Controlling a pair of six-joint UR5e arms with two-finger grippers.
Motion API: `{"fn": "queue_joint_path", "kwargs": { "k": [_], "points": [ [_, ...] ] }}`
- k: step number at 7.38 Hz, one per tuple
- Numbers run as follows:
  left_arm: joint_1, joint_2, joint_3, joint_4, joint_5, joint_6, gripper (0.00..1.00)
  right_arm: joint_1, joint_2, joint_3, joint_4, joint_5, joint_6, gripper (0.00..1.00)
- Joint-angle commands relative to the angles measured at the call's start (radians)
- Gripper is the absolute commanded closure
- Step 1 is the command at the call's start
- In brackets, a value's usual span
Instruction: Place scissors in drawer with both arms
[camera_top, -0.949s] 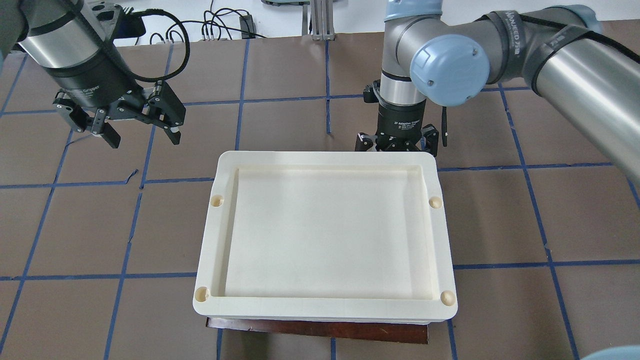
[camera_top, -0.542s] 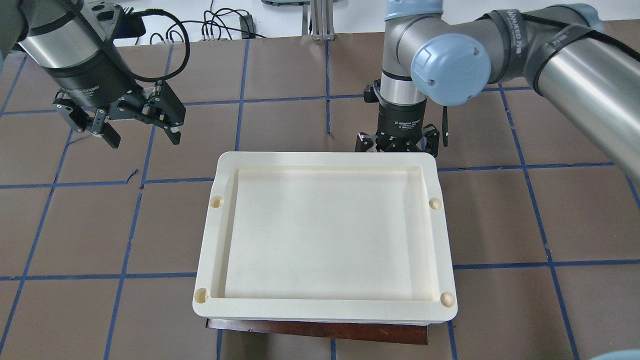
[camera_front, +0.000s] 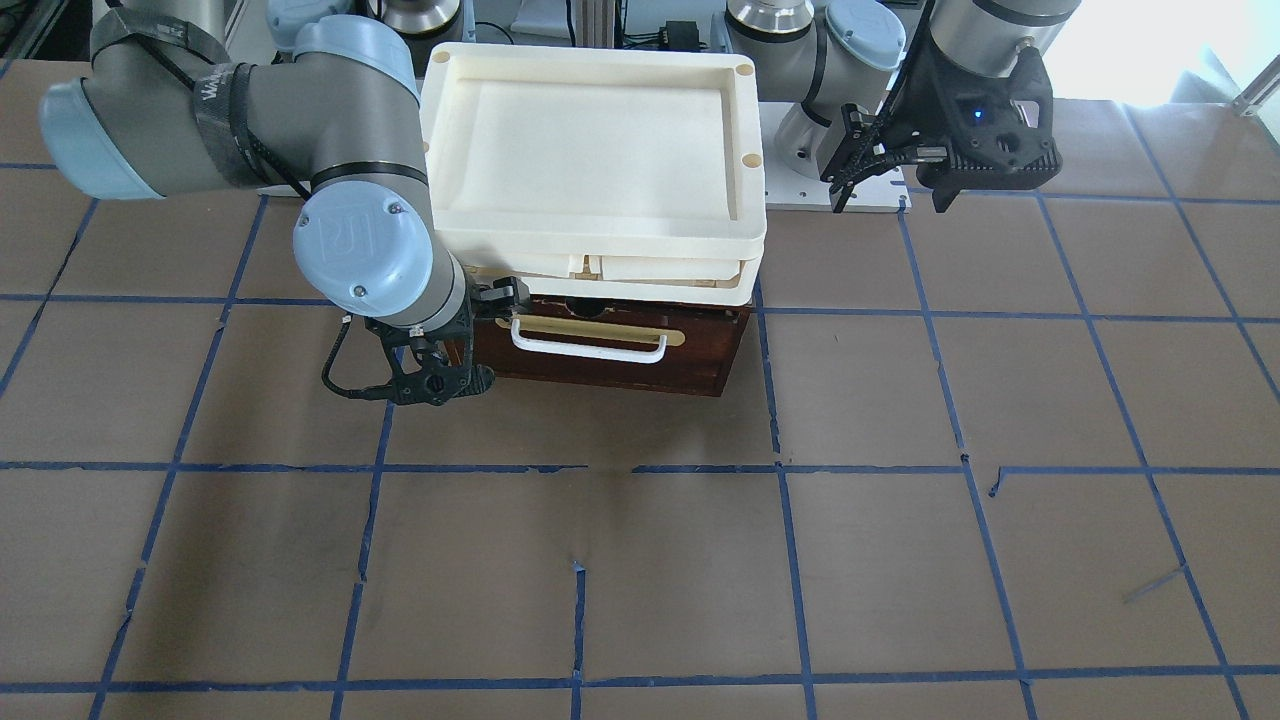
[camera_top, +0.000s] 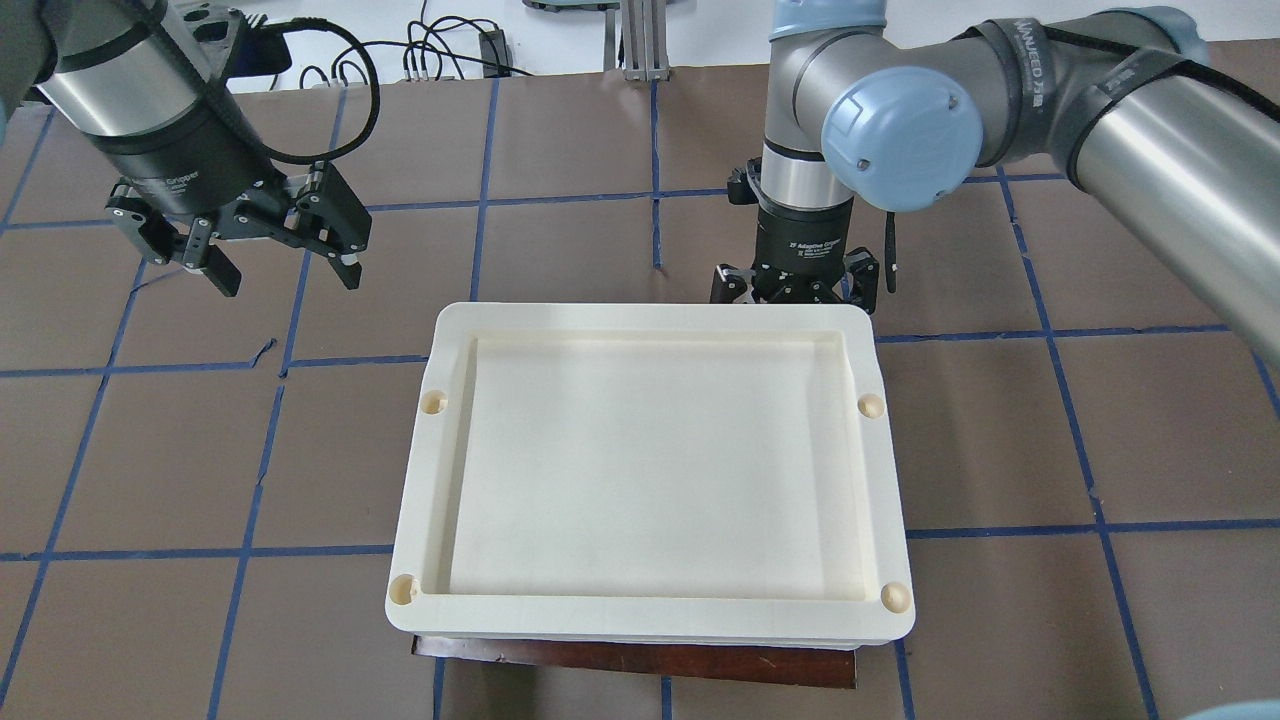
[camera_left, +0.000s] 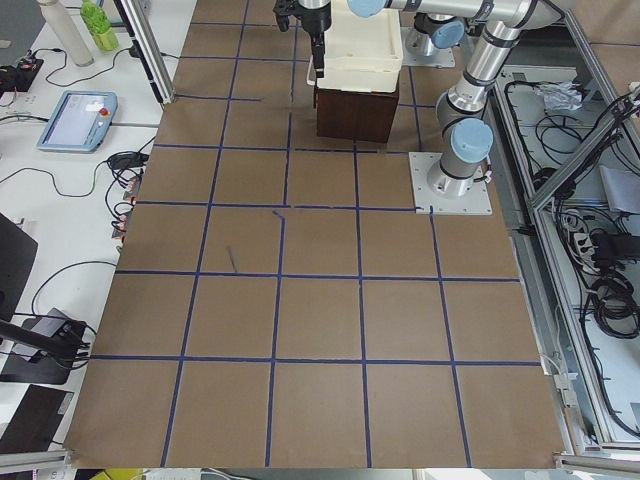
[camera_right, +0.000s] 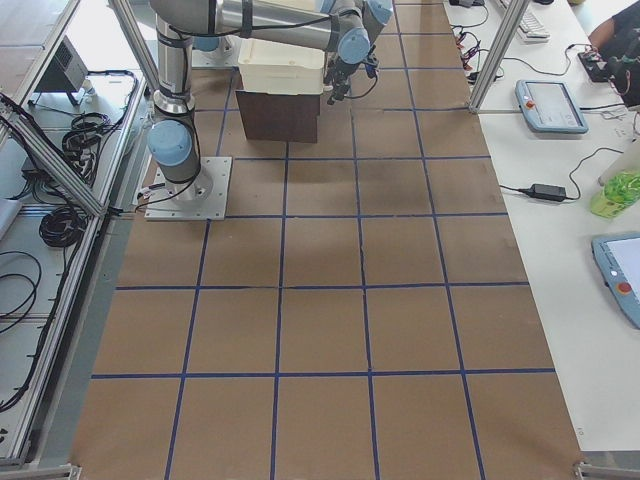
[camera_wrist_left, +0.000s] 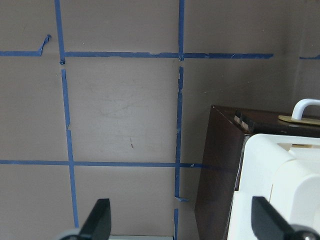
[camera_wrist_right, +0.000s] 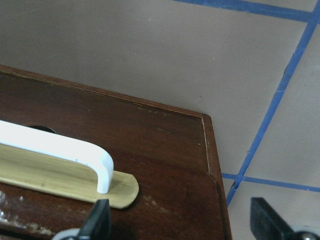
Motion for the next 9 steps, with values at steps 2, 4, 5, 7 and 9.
{"fn": "queue_joint_path", "kwargs": {
  "k": [2,4,5,7,9],
  "points": [
    [0.0,0.0,0.0,0.0,0.0,0.0,0.0,-0.006,0.001,-0.028,-0.01,-0.003,-0.001,0.0],
    [0.0,0.0,0.0,0.0,0.0,0.0,0.0,-0.034,0.002,-0.127,-0.008,-0.018,-0.006,0.0],
    [0.0,0.0,0.002,0.002,0.0,0.0,0.0,-0.072,-0.002,-0.172,-0.002,-0.046,-0.008,0.0],
    [0.0,0.0,0.002,0.002,0.0,0.0,0.0,-0.156,-0.085,-0.204,-0.004,-0.048,-0.014,0.0],
    [0.0,0.0,0.002,0.002,-0.002,0.0,0.0,-0.17,-0.168,-0.204,-0.007,-0.063,-0.008,0.0]
  ]
}}
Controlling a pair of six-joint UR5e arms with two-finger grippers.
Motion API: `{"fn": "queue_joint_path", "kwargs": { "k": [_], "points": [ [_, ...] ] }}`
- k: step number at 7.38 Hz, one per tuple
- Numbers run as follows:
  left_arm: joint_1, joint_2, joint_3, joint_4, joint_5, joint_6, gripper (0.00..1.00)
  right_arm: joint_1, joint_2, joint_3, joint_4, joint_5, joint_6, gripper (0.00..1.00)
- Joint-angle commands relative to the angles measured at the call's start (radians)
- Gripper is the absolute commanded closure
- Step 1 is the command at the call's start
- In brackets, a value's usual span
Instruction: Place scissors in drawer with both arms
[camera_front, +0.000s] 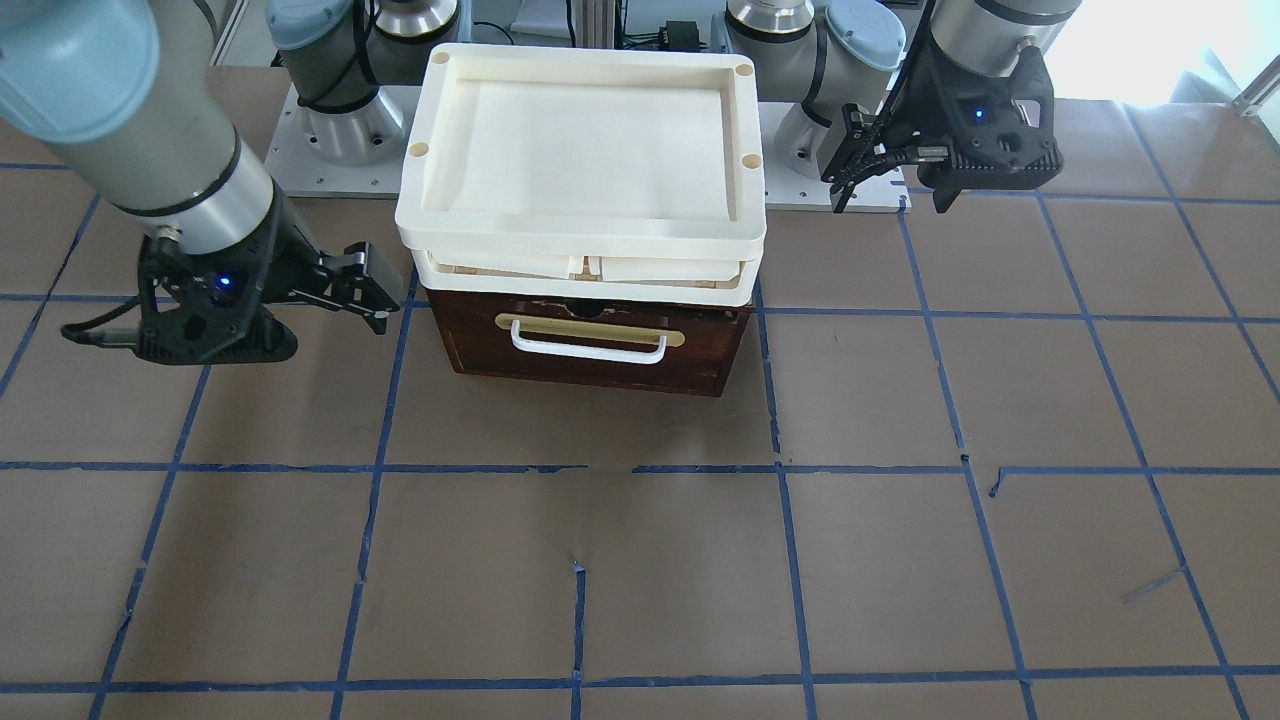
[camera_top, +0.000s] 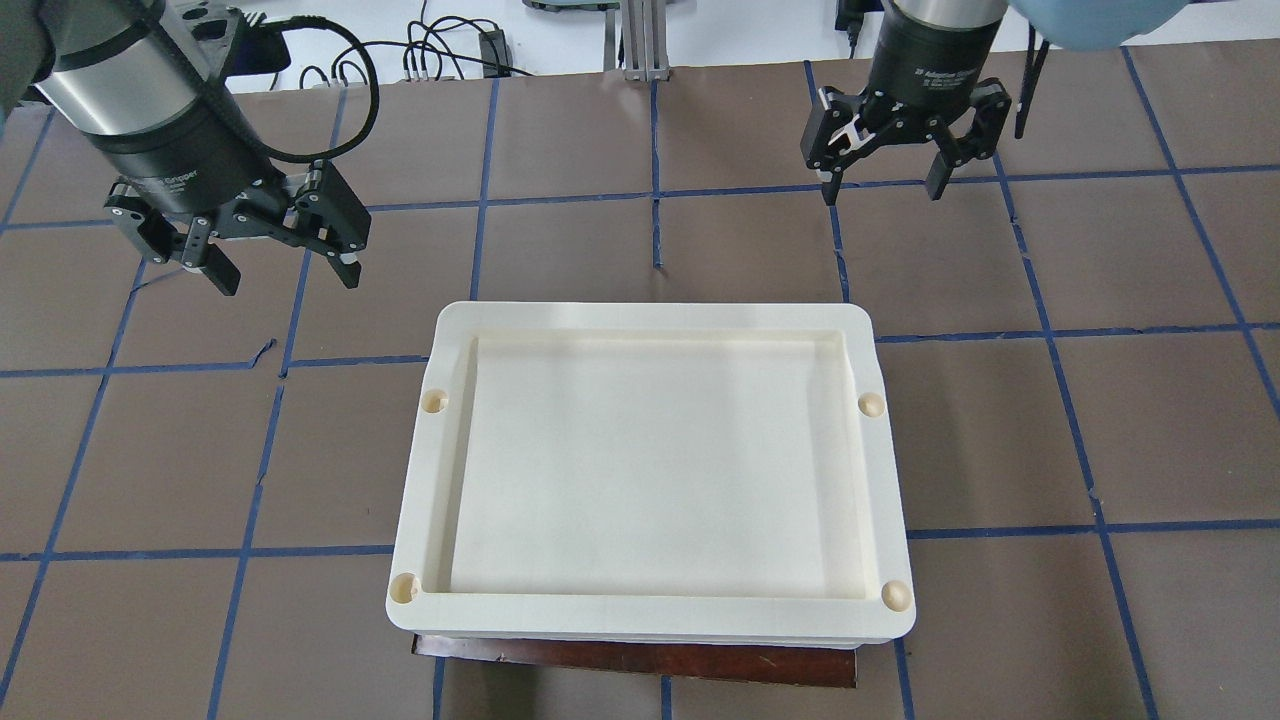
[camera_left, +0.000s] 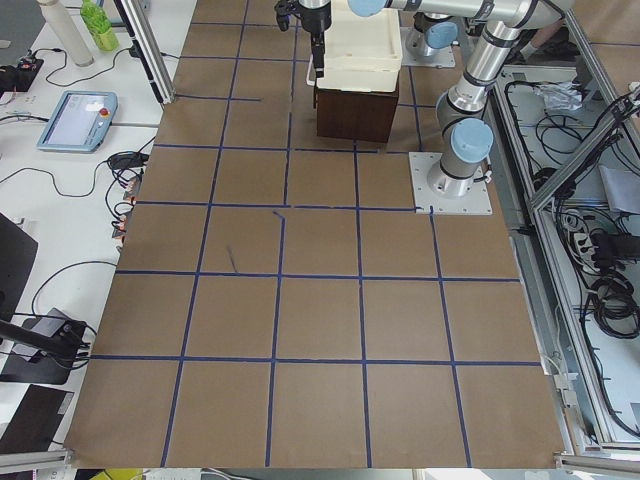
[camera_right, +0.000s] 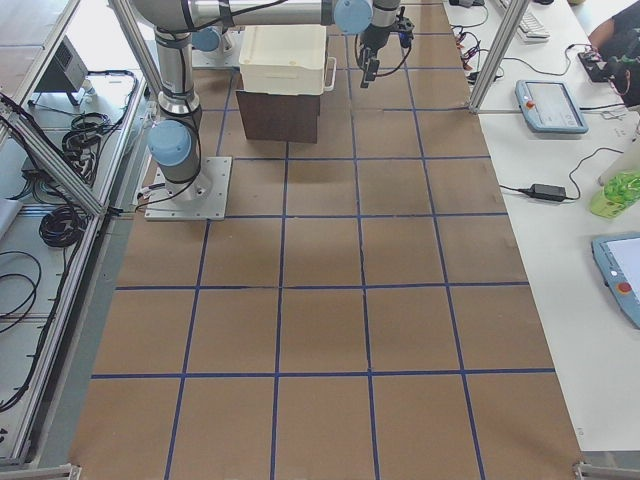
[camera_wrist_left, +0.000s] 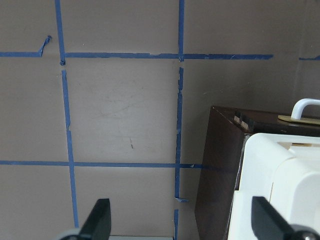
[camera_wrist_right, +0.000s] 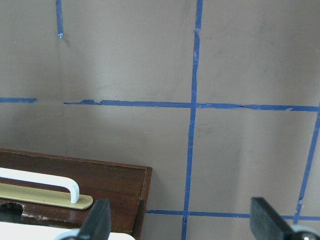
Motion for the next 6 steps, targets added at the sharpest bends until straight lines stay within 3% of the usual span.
{"fn": "queue_joint_path", "kwargs": {
  "k": [1,6],
  "points": [
    [0.0,0.0,0.0,0.0,0.0,0.0,0.0,-0.01,-0.105,0.0,-0.007,-0.033,0.003,0.0],
    [0.0,0.0,0.002,0.0,0.0,0.0,0.0,-0.005,-0.125,0.047,-0.043,-0.038,0.003,0.0]
  ]
}}
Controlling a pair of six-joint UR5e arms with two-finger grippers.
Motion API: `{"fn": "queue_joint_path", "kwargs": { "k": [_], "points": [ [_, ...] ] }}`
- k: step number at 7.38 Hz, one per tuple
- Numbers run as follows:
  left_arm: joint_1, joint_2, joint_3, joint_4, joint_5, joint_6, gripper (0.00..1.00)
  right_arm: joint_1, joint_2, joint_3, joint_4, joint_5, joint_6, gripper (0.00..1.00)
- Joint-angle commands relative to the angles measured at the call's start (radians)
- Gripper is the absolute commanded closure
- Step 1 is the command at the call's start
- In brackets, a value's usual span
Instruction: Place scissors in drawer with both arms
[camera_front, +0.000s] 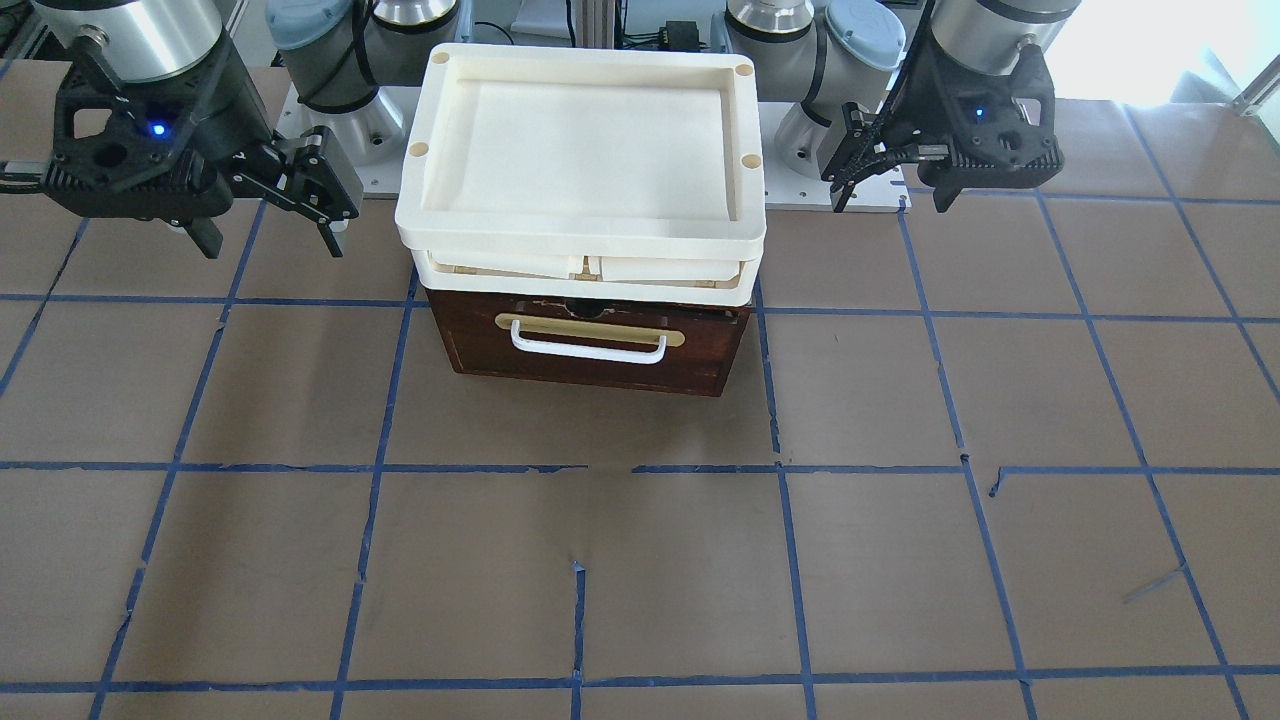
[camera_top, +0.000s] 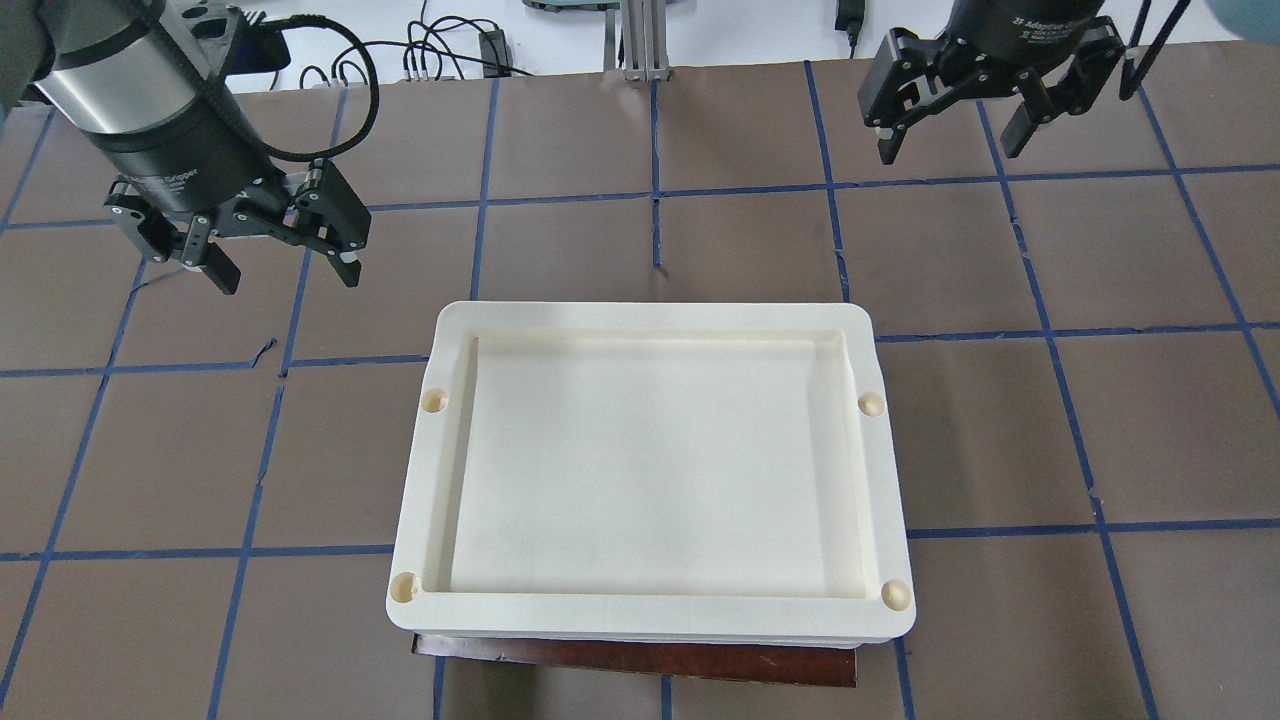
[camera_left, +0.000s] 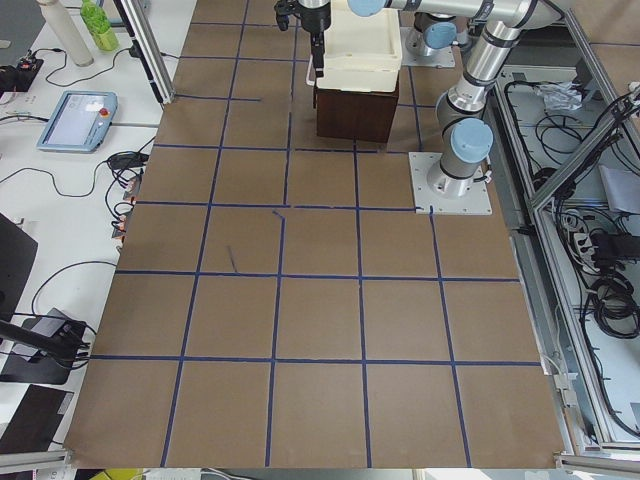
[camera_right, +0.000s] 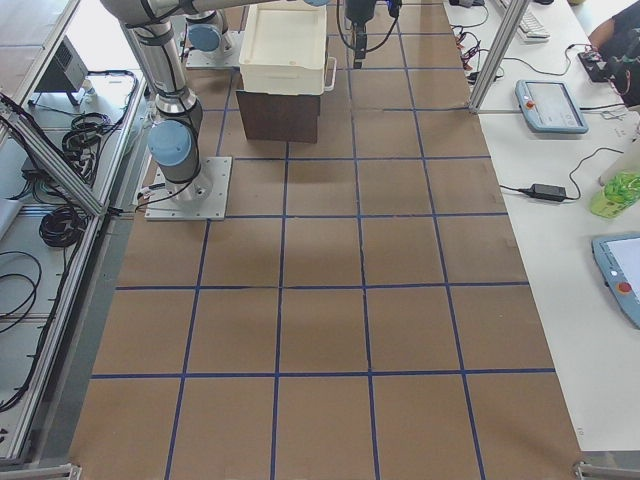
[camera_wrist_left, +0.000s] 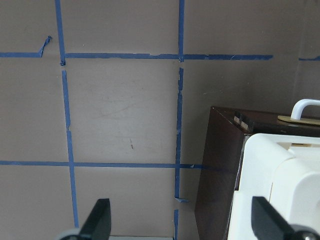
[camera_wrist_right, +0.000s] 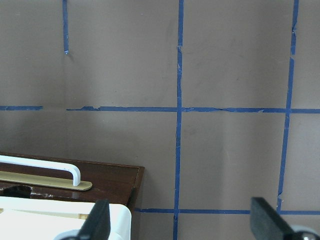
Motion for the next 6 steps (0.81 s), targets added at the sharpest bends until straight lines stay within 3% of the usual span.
{"fn": "queue_joint_path", "kwargs": {
  "k": [1,6],
  "points": [
    [0.0,0.0,0.0,0.0,0.0,0.0,0.0,0.002,-0.008,0.009,-0.01,-0.002,0.004,0.0],
    [0.0,0.0,0.0,0.0,0.0,0.0,0.0,0.002,-0.01,0.013,-0.01,0.003,0.001,0.0]
  ]
}}
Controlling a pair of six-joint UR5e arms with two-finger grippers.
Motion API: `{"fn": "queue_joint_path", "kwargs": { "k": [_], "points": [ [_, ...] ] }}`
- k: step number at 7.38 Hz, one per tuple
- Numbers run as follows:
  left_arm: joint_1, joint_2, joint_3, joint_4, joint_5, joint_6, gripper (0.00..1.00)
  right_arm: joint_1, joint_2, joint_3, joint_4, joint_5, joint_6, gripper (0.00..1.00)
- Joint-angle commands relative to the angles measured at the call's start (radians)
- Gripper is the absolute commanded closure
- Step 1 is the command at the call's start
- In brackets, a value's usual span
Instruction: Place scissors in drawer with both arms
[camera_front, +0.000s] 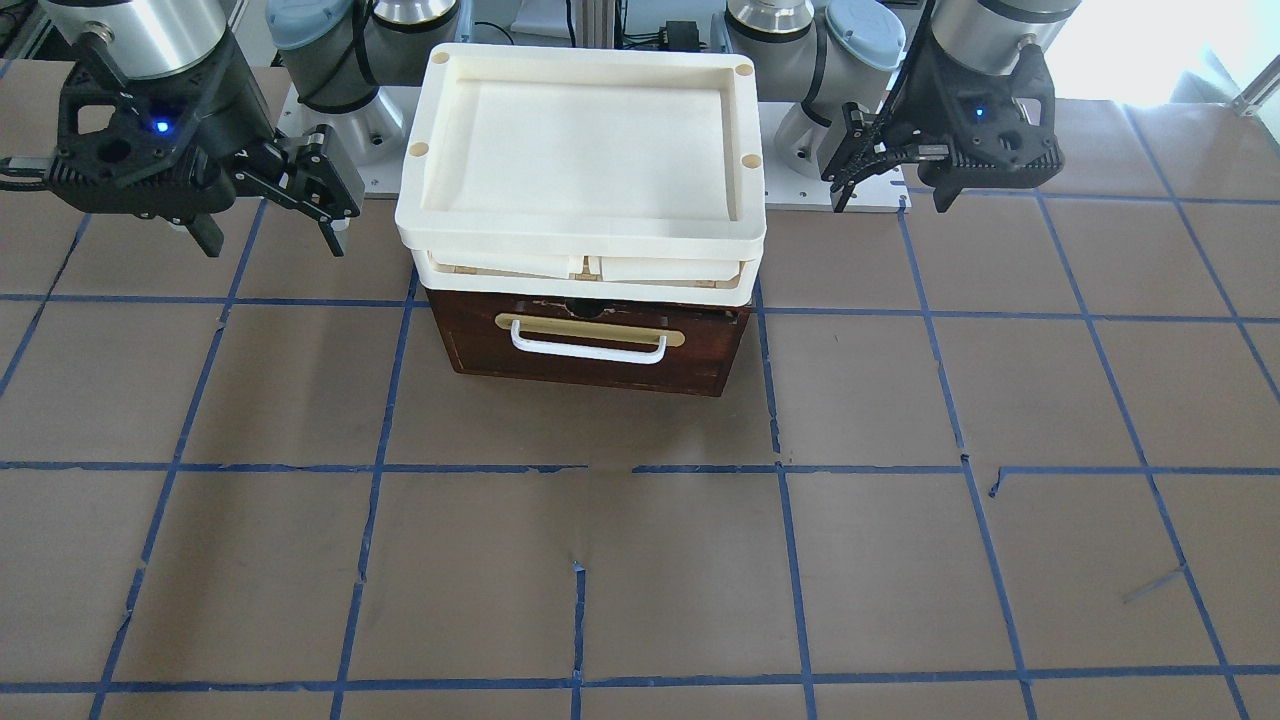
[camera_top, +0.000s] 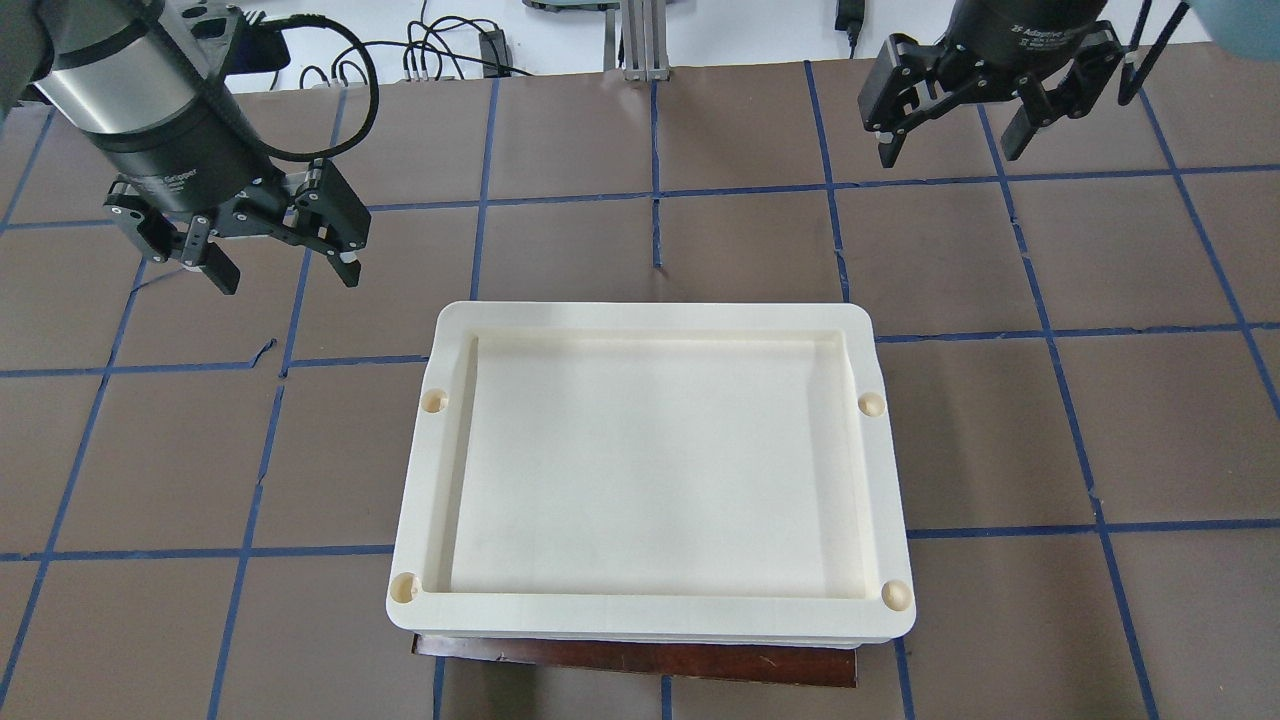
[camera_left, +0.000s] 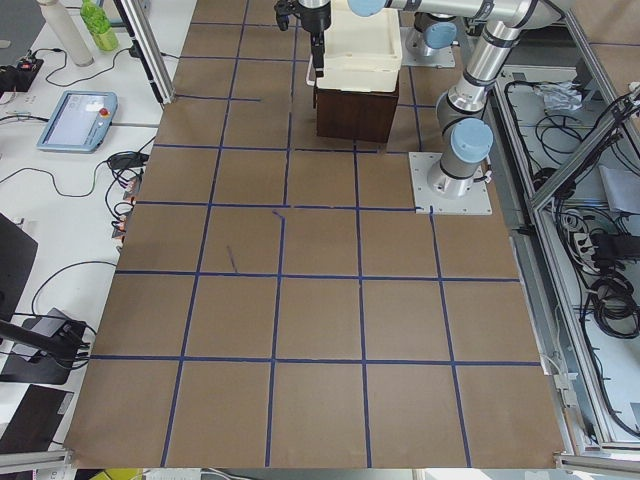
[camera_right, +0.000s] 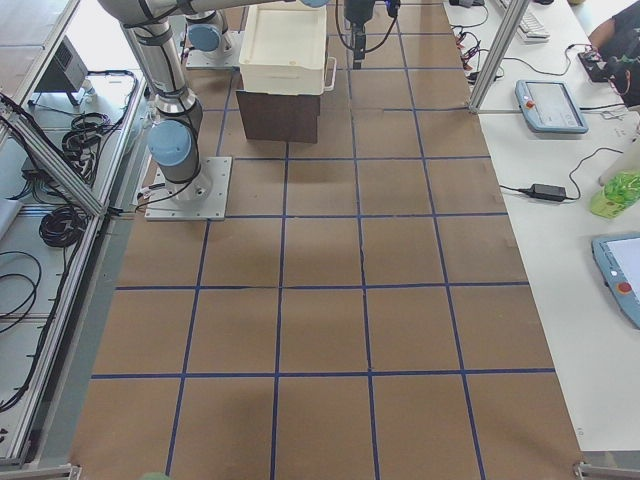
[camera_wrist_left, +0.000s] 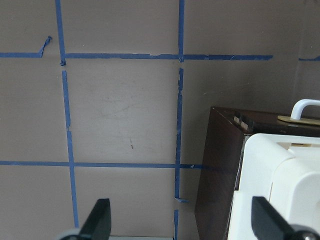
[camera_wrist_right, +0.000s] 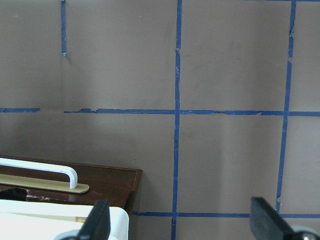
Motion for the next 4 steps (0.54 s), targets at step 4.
{"fn": "queue_joint_path", "kwargs": {
  "k": [4],
  "points": [
    [0.0,0.0,0.0,0.0,0.0,0.0,0.0,0.003,0.0,0.071,-0.058,-0.005,0.006,0.0]
  ]
}}
